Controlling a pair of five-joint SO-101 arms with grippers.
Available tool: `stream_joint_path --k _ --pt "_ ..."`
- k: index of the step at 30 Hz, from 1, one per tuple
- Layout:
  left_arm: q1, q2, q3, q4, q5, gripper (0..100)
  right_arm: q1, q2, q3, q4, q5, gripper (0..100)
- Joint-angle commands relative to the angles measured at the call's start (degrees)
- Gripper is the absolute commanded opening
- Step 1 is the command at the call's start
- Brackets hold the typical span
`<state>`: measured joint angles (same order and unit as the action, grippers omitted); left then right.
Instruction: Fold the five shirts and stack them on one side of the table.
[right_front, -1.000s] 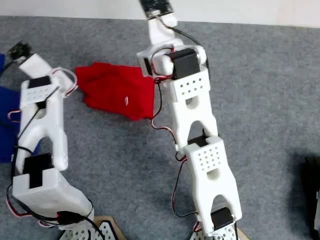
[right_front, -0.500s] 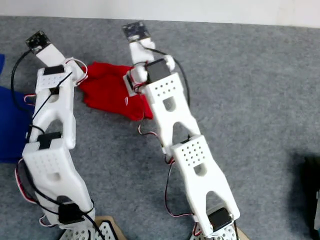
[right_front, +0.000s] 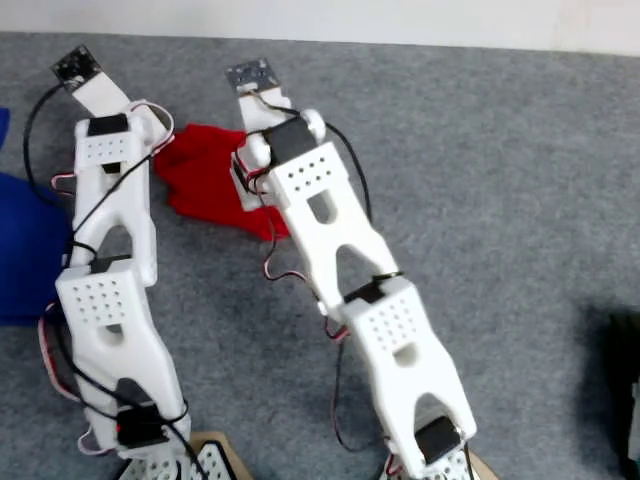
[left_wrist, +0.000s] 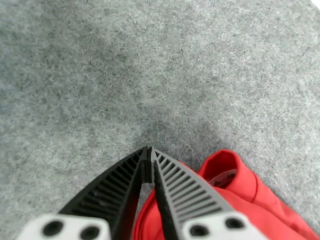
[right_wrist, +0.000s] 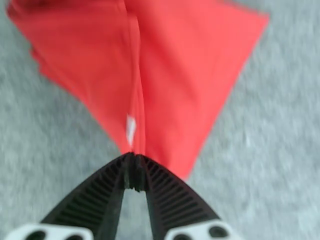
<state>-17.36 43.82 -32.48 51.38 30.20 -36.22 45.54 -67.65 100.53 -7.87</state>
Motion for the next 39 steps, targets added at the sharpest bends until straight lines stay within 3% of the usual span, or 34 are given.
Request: stream_joint_path --k 1,4,9,13,20,28,39 --pt "1.54 -0.92 -2.95 0.18 -0.09 1 -0.13 -15.96 18.77 -2.95 -0.62 0.6" --pt "2.07 -1.01 -2.95 0.18 -0.09 1 0.22 -19.21 32.75 -14.81 -0.53 0.6" --pt "2.68 -0.75 -2.95 0.35 -0.35 1 0.48 -19.21 51.12 -43.3 -0.09 0.6" --pt "2.86 -0.75 -2.95 0.09 -0.44 1 0.48 -19.21 58.07 -56.57 4.92 0.6" --pt "4.53 -0.66 -2.95 -0.88 -0.53 1 1.8 -19.82 58.07 -59.65 6.59 0.6" --pt "4.62 -0.66 -2.95 -1.85 -0.53 1 4.09 -24.04 54.11 -55.25 6.33 0.6" --pt "4.62 -0.57 -2.68 -1.67 -0.53 1 2.86 -13.05 50.59 -73.54 6.68 0.6"
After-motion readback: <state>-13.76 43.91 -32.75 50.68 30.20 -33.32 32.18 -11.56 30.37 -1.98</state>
